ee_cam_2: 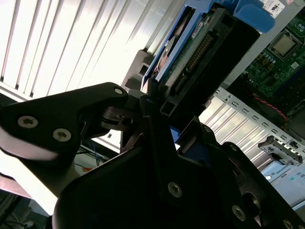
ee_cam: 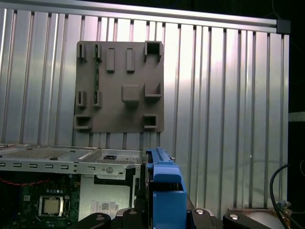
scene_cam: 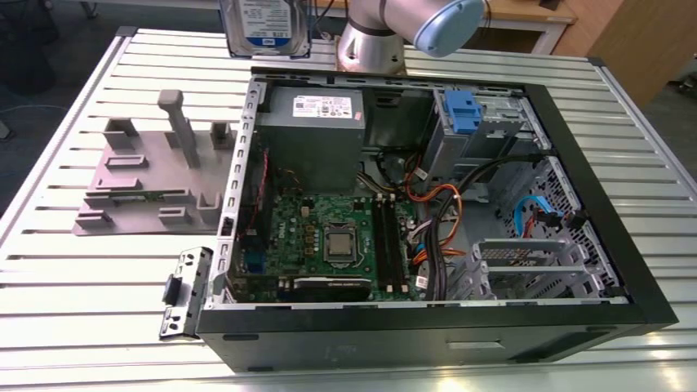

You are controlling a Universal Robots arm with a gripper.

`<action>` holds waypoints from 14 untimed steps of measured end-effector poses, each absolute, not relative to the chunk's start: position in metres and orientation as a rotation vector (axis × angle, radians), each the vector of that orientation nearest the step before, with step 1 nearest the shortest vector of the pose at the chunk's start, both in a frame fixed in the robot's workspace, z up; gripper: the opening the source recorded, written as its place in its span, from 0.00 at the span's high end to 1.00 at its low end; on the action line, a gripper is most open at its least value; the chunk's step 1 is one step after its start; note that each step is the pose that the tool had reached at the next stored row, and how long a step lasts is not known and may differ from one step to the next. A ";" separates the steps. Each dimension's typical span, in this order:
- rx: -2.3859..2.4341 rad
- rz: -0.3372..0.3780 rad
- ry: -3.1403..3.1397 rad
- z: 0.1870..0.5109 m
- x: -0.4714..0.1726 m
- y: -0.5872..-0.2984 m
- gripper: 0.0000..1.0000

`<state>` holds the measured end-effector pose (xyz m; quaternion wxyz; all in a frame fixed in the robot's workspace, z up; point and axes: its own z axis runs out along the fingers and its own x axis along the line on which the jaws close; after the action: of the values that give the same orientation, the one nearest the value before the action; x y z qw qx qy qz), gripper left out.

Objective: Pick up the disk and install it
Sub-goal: 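Pick up the disk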

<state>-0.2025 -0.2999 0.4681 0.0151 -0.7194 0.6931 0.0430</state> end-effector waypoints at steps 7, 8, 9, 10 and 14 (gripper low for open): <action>-2.239 0.134 2.157 0.467 -0.202 -0.301 0.64; -2.239 0.134 2.157 0.467 -0.202 -0.301 0.64; -2.239 0.134 2.157 0.467 -0.202 -0.301 0.64; -2.239 0.134 2.157 0.467 -0.202 -0.302 0.64; -2.239 0.134 2.157 0.467 -0.202 -0.303 0.64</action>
<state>-0.2022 -0.3032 0.4670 0.0150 -0.7194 0.6931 0.0429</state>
